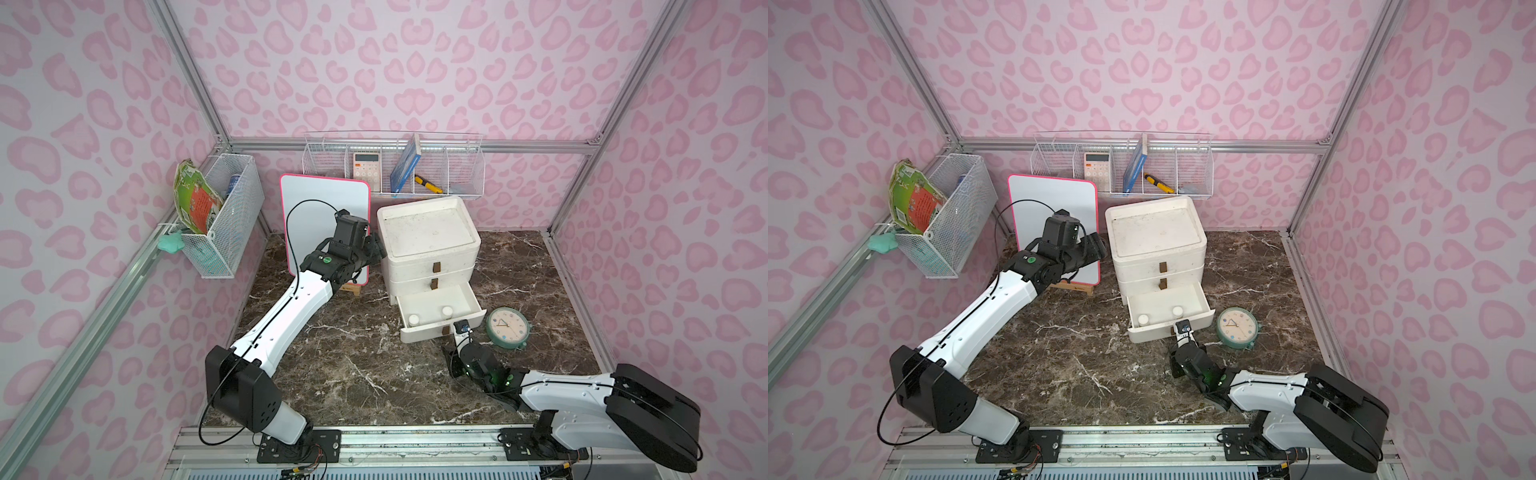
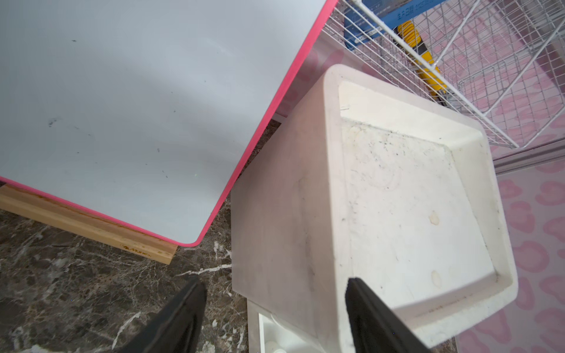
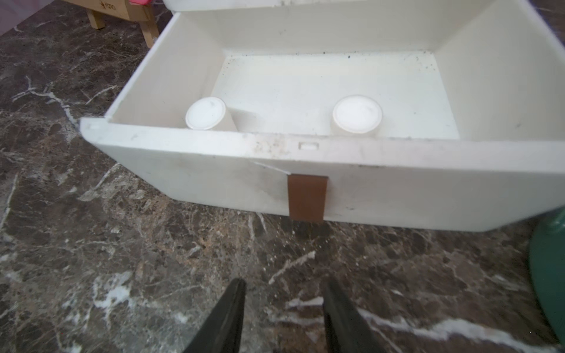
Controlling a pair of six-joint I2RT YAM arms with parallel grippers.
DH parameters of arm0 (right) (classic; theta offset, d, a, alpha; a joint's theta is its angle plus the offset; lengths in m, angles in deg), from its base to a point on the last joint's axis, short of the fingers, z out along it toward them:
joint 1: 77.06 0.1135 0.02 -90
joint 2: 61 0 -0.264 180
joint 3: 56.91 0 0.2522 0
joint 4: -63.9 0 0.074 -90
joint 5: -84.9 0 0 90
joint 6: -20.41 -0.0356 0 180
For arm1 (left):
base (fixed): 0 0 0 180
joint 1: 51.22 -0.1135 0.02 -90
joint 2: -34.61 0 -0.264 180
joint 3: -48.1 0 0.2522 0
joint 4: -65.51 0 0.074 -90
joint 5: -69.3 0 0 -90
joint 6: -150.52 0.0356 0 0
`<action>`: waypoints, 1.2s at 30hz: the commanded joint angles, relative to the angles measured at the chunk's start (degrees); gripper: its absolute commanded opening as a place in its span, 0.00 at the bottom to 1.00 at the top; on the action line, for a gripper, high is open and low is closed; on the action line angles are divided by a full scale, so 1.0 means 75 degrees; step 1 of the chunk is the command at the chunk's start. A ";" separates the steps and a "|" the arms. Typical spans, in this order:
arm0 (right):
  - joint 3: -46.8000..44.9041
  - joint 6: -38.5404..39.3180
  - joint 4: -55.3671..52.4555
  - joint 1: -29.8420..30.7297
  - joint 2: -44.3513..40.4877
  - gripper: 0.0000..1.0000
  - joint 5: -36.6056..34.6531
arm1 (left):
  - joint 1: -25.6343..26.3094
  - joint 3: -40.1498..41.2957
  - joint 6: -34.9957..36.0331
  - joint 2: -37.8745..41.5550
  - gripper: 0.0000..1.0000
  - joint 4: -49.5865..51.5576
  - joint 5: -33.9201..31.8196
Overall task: Put the paint cans in the drawer according to color
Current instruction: Close the drawer in the storage box.
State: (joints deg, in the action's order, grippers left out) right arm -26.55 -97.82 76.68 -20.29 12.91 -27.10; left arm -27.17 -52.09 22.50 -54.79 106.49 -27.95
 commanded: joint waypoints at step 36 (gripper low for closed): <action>0.2142 0.1538 0.4092 -0.1798 0.3549 0.43 0.1488 | 0.0517 -0.1759 -0.0625 -0.2518 0.31 -0.0186 0.0509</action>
State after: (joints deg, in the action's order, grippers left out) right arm -12.32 -85.91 101.34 -33.47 37.13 -17.53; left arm -24.15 -66.49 20.90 -72.56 104.37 -32.89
